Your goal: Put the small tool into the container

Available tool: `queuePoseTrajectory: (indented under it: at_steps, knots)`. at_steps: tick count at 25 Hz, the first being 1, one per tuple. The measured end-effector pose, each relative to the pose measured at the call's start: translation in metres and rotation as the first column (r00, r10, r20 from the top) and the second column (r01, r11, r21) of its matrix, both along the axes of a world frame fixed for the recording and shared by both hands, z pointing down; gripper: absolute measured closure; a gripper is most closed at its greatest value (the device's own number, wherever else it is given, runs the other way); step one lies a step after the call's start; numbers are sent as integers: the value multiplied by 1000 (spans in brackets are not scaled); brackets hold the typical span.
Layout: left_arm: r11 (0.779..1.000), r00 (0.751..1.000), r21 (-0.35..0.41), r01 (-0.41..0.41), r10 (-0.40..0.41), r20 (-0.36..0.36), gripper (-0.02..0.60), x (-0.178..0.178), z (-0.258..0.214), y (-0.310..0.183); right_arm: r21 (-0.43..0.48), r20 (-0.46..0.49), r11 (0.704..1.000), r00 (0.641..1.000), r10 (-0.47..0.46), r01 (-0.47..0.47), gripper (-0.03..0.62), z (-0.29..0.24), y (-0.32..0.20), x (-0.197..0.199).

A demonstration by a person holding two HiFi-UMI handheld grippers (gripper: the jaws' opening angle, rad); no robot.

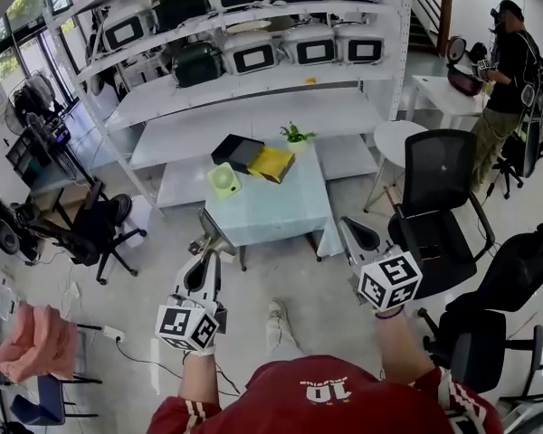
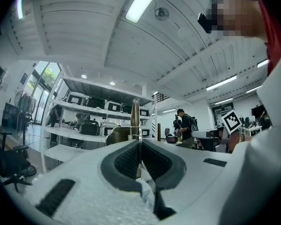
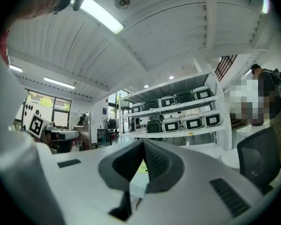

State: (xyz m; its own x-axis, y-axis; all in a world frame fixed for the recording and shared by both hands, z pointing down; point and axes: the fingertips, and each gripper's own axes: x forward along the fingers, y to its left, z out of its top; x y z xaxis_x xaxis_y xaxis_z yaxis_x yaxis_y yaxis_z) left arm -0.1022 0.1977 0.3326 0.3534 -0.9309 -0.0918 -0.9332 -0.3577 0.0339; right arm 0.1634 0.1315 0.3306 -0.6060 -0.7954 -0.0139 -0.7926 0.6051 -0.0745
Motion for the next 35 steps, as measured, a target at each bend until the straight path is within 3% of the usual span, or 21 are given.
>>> queuePoseTrajectory:
  at_steps: [7,15,24,35]
  knots:
    - [1000,998,-9,-15,15,-53,580,-23,12,-77,1,-40,1000,999,9,-9,589,2,-64,-22]
    - [997,993,-31,-67,64,-95,578,-46,13,-181,4,-19,1000,1000,13,-13,589,-20,-164,-50]
    - [994,994,-49,-93,90,-56,578,-79,-7,-274,-23,24,1000,1000,8,-8,589,-28,-257,-85]
    - [995,995,-37,-98,97,-34,578,-133,-2,-344,-25,42,998,997,59,-58,589,-21,-341,-130]
